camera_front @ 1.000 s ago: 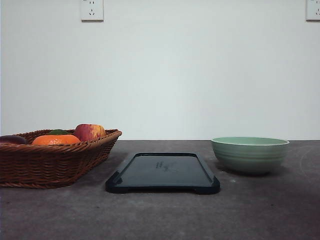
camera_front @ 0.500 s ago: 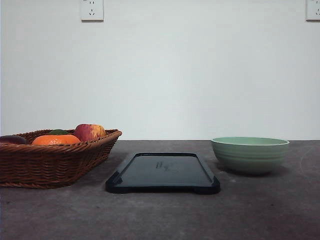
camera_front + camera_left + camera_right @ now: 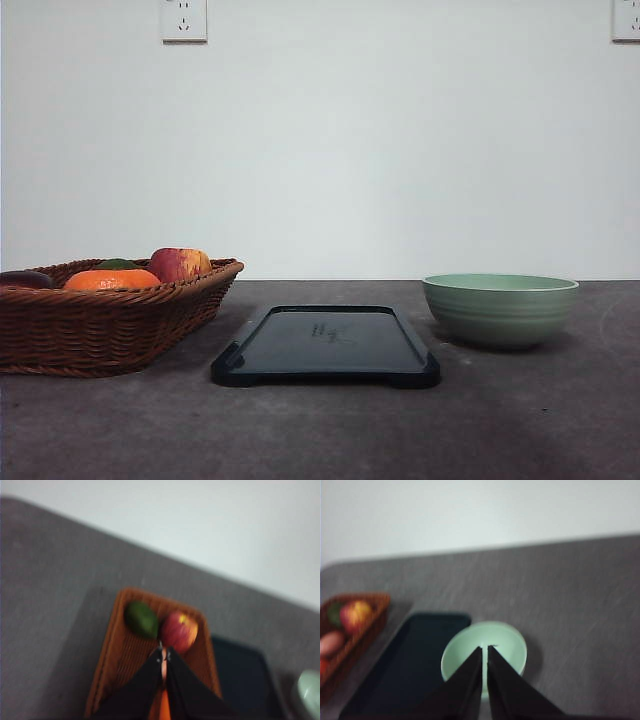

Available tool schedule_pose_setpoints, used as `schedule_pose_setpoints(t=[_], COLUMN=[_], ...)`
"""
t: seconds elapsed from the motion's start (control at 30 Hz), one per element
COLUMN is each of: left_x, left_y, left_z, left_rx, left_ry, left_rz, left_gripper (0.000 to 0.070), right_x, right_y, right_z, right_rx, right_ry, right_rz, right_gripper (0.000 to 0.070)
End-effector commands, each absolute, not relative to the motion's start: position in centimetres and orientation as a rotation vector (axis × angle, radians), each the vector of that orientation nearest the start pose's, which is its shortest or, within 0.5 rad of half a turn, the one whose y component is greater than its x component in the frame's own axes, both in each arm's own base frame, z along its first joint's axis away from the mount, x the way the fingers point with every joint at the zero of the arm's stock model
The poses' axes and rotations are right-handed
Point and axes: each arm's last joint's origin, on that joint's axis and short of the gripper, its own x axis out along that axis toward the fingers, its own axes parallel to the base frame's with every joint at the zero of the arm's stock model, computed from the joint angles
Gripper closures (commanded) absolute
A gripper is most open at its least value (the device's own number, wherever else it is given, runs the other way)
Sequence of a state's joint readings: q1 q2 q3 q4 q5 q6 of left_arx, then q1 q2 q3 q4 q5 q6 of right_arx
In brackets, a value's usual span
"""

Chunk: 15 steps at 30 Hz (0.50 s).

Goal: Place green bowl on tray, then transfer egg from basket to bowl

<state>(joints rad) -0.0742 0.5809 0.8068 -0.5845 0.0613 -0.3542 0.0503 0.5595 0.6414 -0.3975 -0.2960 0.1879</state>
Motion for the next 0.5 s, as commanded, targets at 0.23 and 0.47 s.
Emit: schedule_pose_setpoints(t=[0.23, 0.47], left_x=[15.1, 16.6], left_y=[-1.8, -2.1], left_z=[34.3, 34.0], left_rx=[-0.235, -0.229], left_ry=[0.655, 0.733], left_rz=[-0.216, -0.28], left_gripper=[0.07, 0.0699], right_x=[15.4, 16.3], right_y=[2.3, 2.6], right_z=[29.1, 28.4], right_rx=[0.22, 0.202], right_ry=[0.632, 0.711], right_rz=[0.372, 0.38], right_gripper=[0.0693, 0.0689])
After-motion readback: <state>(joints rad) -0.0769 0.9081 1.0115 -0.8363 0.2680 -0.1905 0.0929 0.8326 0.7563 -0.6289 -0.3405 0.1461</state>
